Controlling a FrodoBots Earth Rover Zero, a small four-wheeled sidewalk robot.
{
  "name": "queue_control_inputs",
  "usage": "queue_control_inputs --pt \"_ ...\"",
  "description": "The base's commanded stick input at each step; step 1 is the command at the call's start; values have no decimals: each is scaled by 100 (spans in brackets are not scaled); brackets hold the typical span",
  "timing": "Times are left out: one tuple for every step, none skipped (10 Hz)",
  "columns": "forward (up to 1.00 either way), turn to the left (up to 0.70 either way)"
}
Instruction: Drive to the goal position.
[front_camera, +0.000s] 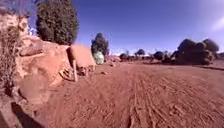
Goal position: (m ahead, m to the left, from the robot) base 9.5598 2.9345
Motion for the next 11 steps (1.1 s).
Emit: queue_control_inputs --pt "50 0" --pt "50 0" --pt "50 0" --pt "50 0" --pt "50 0" --pt "50 0" --pt "50 0" --pt "50 0" --pt "50 0" --pt "50 0" --pt "50 0"
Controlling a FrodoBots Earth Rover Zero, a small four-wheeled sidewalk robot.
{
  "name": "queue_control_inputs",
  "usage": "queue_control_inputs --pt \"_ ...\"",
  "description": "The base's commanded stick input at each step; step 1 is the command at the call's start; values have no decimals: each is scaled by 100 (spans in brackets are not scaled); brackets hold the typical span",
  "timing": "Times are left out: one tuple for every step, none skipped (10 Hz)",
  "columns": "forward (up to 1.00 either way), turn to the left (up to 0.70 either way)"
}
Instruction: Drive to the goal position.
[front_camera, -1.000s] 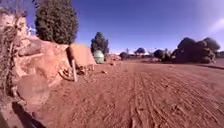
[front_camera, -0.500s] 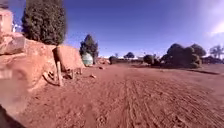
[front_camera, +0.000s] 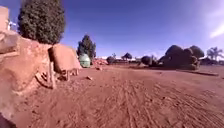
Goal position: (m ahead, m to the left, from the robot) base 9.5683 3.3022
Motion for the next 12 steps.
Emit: queue_control_inputs --pt "50 0" --pt "50 0" --pt "50 0" --pt "50 0" --pt "50 0" --pt "50 0" --pt "50 0" --pt "50 0" --pt "50 0" --pt "50 0" --pt "50 -13" --pt "50 -50"
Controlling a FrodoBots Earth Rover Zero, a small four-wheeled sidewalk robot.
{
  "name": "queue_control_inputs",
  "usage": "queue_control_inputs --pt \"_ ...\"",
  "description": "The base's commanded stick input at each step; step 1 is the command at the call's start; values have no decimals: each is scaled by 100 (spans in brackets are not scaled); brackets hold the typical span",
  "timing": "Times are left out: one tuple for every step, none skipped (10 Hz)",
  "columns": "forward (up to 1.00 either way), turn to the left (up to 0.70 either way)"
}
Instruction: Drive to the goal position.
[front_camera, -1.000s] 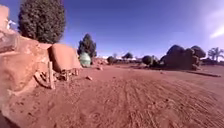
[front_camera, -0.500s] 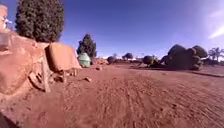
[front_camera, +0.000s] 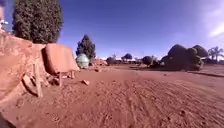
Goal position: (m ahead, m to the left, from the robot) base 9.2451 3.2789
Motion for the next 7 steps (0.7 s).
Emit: queue_control_inputs --pt "50 -50" --pt "50 -50" --pt "50 0" --pt "50 0" --pt "50 0" --pt "50 0" --pt "50 0"
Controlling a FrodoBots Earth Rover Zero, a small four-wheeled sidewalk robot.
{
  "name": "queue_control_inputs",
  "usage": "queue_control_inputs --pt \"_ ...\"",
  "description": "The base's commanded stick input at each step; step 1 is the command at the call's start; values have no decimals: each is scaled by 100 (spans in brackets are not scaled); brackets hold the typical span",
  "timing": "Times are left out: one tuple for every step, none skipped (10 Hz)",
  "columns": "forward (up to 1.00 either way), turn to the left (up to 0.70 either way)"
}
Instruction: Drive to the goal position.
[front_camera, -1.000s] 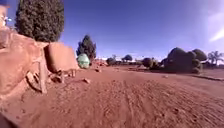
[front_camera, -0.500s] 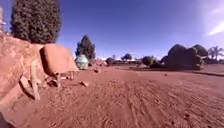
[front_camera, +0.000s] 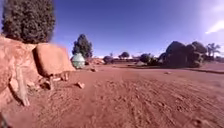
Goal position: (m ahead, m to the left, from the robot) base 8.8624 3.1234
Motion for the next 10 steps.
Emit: queue_control_inputs --pt "50 0" --pt "50 0" --pt "50 0" --pt "50 0" --pt "50 0" --pt "50 0" --pt "50 0" --pt "50 0" --pt "50 0" --pt "50 0"
